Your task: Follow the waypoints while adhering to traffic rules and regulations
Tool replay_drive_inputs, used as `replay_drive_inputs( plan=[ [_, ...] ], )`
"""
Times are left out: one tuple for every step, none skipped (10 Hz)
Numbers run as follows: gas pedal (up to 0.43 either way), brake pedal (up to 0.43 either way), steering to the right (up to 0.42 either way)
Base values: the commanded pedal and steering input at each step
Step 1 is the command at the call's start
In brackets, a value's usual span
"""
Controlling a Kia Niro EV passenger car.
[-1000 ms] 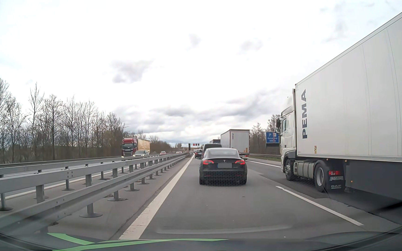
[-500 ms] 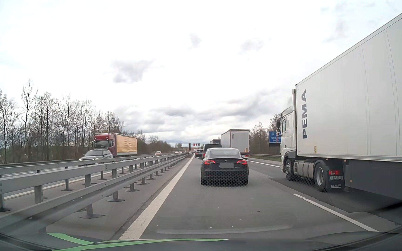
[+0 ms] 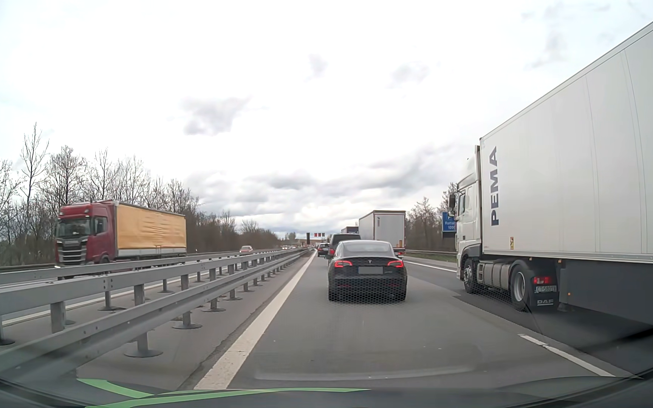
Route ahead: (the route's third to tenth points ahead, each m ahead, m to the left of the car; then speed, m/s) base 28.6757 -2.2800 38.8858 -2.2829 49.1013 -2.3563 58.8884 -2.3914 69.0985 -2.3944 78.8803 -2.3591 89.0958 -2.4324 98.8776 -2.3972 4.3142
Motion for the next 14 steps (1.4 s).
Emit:
replay_drive_inputs(
  plan=[
    [0.079,0.000,-0.004],
    [0.079,0.000,-0.004],
    [0.079,0.000,-0.004],
    [0.079,0.000,-0.004],
    [0.079,0.000,-0.004],
    [0.079,0.000,-0.004],
    [0.079,0.000,-0.004],
    [0.079,0.000,-0.004],
    [0.079,0.000,-0.004],
    [0.079,0.000,-0.004],
    [0.079,0.000,-0.004],
    [0.079,0.000,-0.004],
    [0.079,0.000,-0.004],
    [0.079,0.000,-0.004]
  ],
)
